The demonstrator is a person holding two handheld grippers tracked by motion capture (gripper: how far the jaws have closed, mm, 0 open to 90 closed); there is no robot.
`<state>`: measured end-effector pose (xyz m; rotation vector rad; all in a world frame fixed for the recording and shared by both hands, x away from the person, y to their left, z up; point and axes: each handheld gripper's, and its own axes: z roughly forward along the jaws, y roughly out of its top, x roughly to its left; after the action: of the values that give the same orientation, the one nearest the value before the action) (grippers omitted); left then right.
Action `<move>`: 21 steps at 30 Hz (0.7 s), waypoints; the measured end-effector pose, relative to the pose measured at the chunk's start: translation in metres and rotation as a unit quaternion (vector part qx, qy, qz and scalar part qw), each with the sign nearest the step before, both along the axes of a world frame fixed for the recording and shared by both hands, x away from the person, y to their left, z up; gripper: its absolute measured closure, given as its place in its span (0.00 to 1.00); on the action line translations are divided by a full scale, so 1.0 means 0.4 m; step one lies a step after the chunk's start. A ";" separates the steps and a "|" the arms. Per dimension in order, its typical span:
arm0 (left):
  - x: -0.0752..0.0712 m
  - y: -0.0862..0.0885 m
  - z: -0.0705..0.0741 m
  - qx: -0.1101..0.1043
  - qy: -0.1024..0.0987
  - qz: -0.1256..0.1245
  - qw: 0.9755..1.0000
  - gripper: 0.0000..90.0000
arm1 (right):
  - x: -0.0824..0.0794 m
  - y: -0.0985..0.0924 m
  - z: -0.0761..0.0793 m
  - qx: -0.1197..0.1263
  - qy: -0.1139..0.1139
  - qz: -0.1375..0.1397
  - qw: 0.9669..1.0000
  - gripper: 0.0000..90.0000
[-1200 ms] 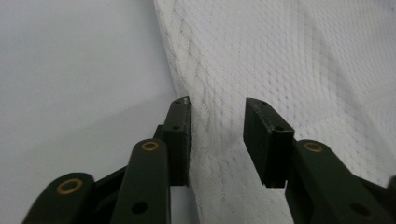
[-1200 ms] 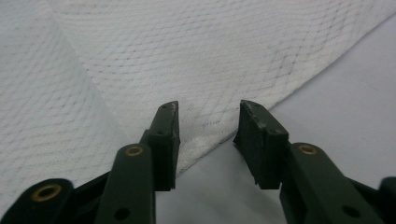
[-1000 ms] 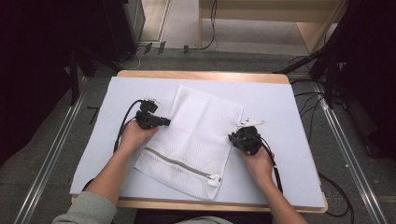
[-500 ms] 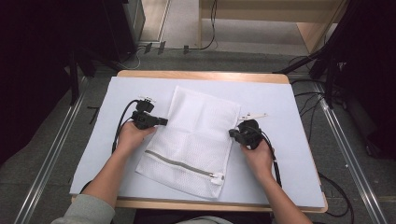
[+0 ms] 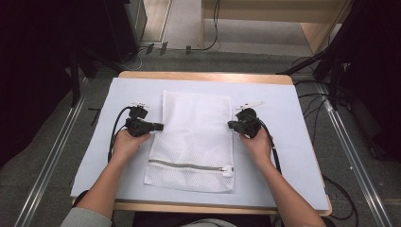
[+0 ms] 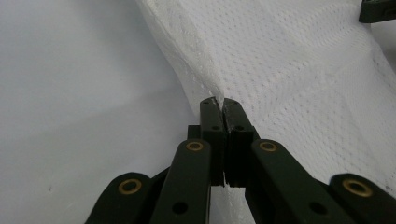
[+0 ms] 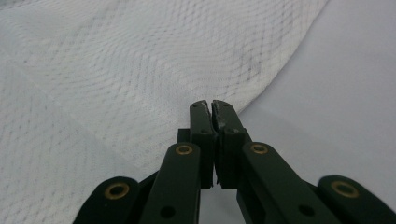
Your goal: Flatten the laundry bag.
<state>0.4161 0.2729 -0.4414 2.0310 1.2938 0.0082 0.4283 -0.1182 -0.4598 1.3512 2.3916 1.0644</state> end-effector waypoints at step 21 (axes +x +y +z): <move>0.009 0.033 0.005 0.006 -0.009 0.015 1.000 0.71 | 0.002 -0.011 0.021 0.044 -0.004 -0.005 0.999 0.82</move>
<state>0.4196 0.2859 -0.4393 2.0179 1.3168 0.0479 0.4289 -0.1226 -0.4512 1.3826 2.3548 1.1837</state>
